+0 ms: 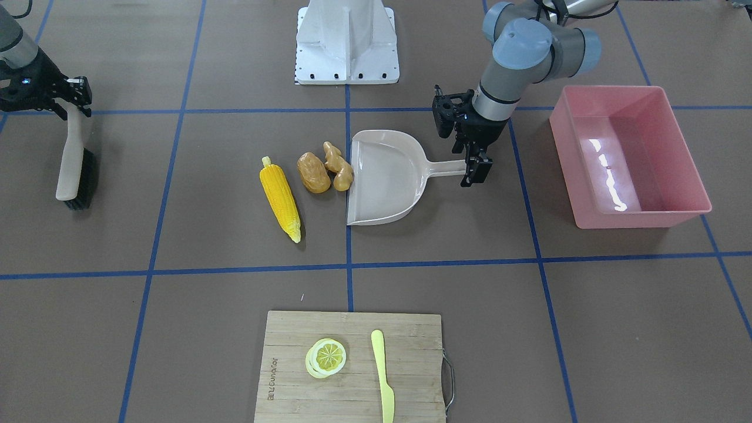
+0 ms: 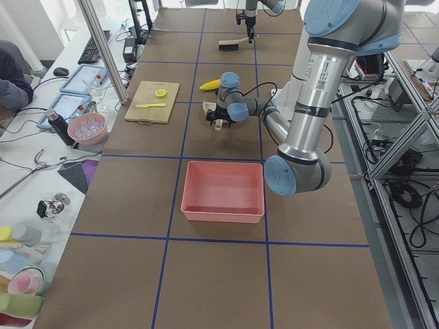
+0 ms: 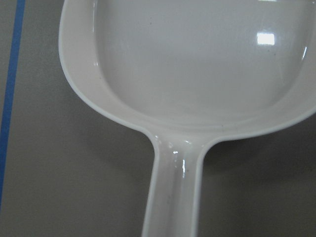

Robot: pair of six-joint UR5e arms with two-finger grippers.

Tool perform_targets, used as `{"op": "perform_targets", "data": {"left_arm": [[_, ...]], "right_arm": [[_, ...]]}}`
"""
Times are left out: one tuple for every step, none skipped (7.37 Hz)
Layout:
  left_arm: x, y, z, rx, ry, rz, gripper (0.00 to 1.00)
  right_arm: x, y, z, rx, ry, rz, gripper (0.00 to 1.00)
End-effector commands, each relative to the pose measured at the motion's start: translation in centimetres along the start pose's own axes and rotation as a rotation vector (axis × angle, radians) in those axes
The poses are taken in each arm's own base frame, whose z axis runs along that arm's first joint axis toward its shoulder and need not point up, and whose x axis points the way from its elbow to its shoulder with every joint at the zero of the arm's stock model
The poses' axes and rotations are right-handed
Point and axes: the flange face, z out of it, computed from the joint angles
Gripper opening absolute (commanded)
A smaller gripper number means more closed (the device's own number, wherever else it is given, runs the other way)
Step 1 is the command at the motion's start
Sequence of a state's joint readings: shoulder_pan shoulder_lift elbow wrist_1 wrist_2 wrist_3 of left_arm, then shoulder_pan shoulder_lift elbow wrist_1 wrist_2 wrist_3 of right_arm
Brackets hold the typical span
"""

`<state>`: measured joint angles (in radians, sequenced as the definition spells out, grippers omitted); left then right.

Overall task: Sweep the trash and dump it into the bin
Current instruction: 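Grasp the white-handled brush with the right gripper and lift it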

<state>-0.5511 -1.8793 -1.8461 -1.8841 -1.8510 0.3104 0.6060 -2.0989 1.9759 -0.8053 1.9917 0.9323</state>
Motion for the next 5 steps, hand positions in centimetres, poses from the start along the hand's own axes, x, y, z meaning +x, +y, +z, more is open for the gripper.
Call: {"op": "perform_targets", "data": {"left_arm": [[1.6, -0.6, 0.9, -0.004, 0.02, 0.021, 0.97], [1.7, -0.6, 1.0, -0.003, 0.022, 0.02, 0.97], [1.7, -0.7, 0.9, 0.0, 0.022, 0.024, 0.97], [1.8, -0.5, 0.9, 0.006, 0.028, 0.025, 0.97], [1.8, -0.4, 0.9, 0.004, 0.029, 0.022, 0.97]], "right_arm": [[-0.3, -0.3, 0.0, 0.006, -0.005, -0.005, 0.3], [-0.3, -0.3, 0.0, 0.007, -0.005, -0.005, 0.0], [-0.1, -0.4, -0.2, 0.01, -0.006, -0.004, 0.0], [0.2, -1.1, -1.5, 0.031, -0.026, 0.014, 0.0], [0.6, -1.9, -3.3, 0.016, -0.088, 0.058, 0.0]]}}
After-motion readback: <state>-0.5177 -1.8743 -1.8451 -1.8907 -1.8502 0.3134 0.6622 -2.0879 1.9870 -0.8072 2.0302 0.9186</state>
